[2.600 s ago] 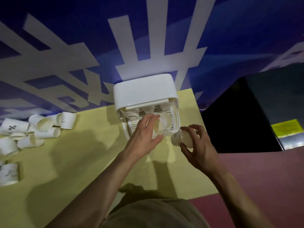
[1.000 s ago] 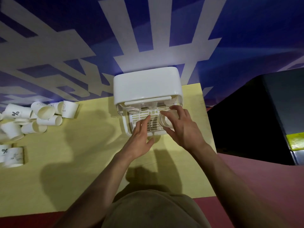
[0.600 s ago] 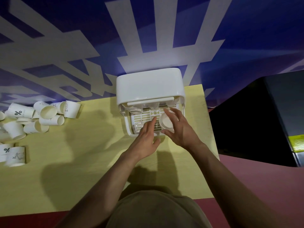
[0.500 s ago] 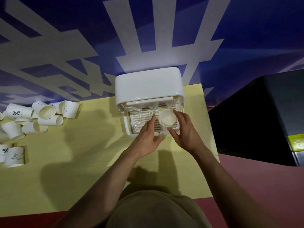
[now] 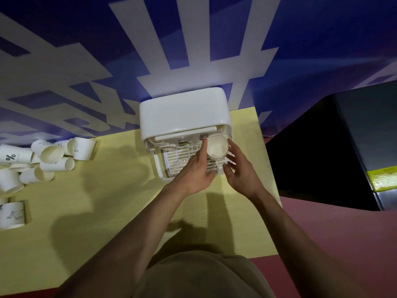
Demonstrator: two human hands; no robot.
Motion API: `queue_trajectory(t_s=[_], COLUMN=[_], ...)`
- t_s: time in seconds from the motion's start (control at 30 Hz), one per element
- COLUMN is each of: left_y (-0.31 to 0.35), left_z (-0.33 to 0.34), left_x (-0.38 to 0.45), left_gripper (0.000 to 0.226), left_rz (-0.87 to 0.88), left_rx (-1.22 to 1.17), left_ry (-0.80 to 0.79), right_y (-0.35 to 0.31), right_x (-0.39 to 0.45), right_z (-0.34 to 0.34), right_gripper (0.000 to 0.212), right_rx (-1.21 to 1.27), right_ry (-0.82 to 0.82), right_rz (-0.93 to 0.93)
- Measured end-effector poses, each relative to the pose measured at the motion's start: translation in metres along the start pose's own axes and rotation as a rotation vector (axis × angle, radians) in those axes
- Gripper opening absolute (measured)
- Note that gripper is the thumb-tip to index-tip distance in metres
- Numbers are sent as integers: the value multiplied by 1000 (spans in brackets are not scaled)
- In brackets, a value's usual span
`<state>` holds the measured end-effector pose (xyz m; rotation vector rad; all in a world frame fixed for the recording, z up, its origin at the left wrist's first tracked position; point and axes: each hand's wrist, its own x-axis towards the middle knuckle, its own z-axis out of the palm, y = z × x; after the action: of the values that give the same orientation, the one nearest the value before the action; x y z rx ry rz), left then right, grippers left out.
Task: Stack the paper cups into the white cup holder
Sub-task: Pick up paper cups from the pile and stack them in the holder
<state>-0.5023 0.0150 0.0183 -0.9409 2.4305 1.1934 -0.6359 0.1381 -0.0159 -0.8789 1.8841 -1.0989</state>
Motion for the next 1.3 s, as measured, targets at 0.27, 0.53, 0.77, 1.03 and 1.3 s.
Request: queue_trajectory(t_s=[0.27,0.53,0.77,1.03,1.3], left_y=[-1,-9,-56,-200,-383], left_z=[4,2,-5,-31,-116], left_x=[20,8,-74,-198,-300], left_gripper=[100,98,82,66,64], left_rz=[0,45,27,-207,-612], left_rx=[0,-49,-61,-55,5], left_ry=[-47,25,151,362,660], right_y=[3,-8,-65,-108,-158], right_x=[4,-8,-43,-51,-60], right_z=[-2,3,21,136,287], right_gripper=[75,70,56,39,36], right_rx=[36,-40,-399,-512,-561], right_ry=[5,63,207,-88,-222], right_rz=[89,79,-240,-393,-405])
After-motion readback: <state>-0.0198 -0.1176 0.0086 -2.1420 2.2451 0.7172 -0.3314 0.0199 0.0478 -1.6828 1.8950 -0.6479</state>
